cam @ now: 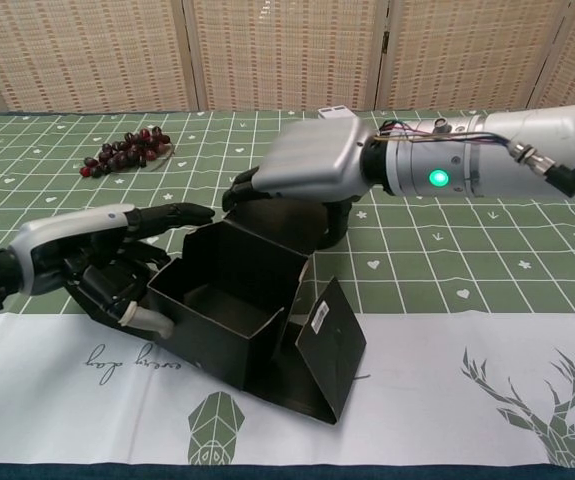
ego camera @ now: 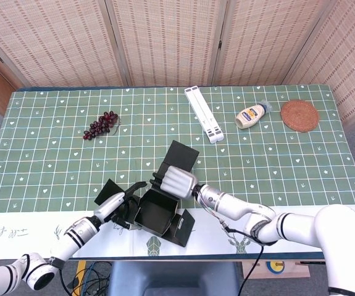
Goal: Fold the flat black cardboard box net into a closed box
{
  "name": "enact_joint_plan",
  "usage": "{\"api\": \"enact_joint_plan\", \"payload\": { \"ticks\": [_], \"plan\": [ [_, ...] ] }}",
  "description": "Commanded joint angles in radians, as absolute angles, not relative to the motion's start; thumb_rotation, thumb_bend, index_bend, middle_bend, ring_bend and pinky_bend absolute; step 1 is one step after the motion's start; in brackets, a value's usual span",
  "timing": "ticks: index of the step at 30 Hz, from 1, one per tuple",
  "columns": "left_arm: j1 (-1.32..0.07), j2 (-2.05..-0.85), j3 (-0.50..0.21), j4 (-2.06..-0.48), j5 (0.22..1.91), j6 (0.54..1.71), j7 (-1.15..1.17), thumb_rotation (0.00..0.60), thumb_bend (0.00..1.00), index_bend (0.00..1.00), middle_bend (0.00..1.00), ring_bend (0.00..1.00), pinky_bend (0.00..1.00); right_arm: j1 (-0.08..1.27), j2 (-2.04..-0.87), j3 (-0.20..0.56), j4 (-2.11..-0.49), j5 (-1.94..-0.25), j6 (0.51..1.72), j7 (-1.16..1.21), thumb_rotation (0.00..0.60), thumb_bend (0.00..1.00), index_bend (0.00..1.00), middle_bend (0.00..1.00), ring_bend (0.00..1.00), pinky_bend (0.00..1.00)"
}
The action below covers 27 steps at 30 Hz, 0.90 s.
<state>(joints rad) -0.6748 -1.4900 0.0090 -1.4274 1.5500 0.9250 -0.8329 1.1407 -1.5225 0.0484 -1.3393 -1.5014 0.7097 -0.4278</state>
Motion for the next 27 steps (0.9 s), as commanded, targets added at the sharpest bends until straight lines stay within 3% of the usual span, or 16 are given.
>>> {"api": "enact_joint_plan", "payload": {
  "ticks": [1, 27],
  "plan": [
    [-0.676, -1.486, 0.012, -1.430, 1.547, 0.921, -0.840, 0.600, 0.11, 0.01, 0.01, 0.45, 0.68, 1.140, -1.519, 0.045, -1.341, -1.518, 0.719, -0.422, 0.600, 0.31, 0.17, 0.36, 0.83, 0.86],
    [-0.712, -1.464, 0.032, -1.438, 1.544, 0.853, -0.955, 0.600, 0.11, 0.05, 0.06, 0.47, 0.70, 1.133, -1.500, 0.031, -1.337, -1.613, 0.757, -0.387, 0.600, 0.32, 0.18, 0.36, 0.84, 0.86]
  ]
}}
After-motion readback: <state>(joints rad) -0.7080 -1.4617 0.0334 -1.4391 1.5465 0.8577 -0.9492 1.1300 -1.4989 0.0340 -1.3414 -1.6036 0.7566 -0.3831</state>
